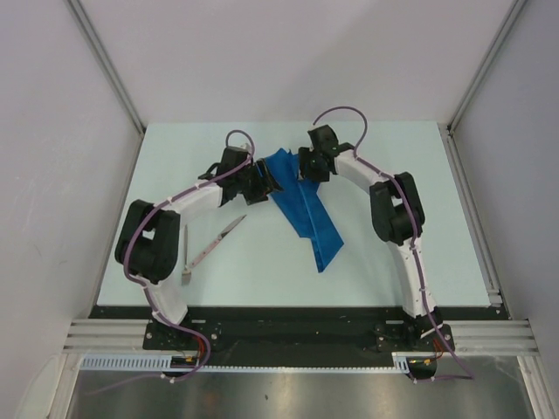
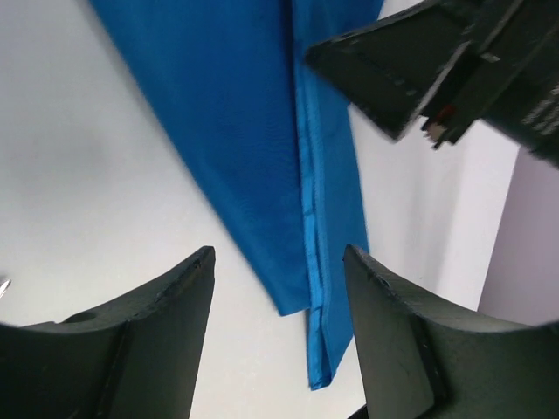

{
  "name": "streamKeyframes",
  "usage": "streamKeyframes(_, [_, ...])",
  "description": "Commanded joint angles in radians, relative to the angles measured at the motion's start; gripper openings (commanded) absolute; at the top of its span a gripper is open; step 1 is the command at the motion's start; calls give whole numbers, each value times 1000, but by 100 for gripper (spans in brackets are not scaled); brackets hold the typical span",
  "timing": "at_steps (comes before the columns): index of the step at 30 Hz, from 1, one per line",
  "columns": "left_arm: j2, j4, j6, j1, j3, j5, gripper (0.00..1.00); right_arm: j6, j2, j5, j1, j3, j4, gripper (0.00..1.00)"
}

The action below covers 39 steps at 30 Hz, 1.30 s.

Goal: Fold the napkin into a case and place the utensils inside
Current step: Move the crumpled napkin to the corner of the board, then pick up the crumpled napkin from the center of the board.

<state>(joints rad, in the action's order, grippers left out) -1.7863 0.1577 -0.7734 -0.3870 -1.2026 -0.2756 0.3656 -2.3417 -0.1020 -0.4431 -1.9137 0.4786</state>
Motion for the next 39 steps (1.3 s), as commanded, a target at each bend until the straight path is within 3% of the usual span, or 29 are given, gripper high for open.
streamKeyframes(1, [94,-18,-1,-1,67,-27,65,-45,-7,57,-45,-33,81,40])
streamKeyframes(2, [106,-21,5,-1,78,-22,66,-45,25,82,-54,10,92,14])
streamKeyframes(4, [123,-11,9,-3,100,-4,66,-42,91,93,-74,114,77,0])
streamKeyframes(8, [143,26,43,-24,97,38,67,-7,349,61,-157,511,-65,0])
streamKeyframes(11, [153,72,59,-53,86,114,67,85,638,1,-219,904,-164,0])
streamKeyframes(13, [159,78,59,-73,89,137,68,136,738,-13,-235,1025,-189,1])
streamKeyframes(14, [160,80,59,-79,87,145,68,144,777,-30,-233,1070,-213,20])
streamKeyframes(15, [159,79,62,-87,81,144,68,154,841,-33,-221,1131,-212,30])
streamKeyframes(16, [154,83,69,-101,74,141,67,160,864,-18,-211,1147,-206,38])
streamKeyframes(17, [151,88,75,-110,63,130,65,159,883,-18,-194,1157,-202,54])
streamKeyframes(19, [134,89,101,-145,26,128,61,153,906,-40,-120,1151,-199,62])
streamKeyframes(25, [1,127,215,-255,-158,52,54,187,904,-123,125,1088,-193,64])
streamKeyframes(33, [-268,238,244,-348,-448,-19,49,263,819,-310,294,1090,-316,63])
streamKeyframes(36, [-297,234,220,-360,-454,-7,45,280,736,-422,293,1058,-373,62])
streamKeyframes(39, [-253,172,188,-363,-387,9,45,283,679,-398,281,1029,-364,62])
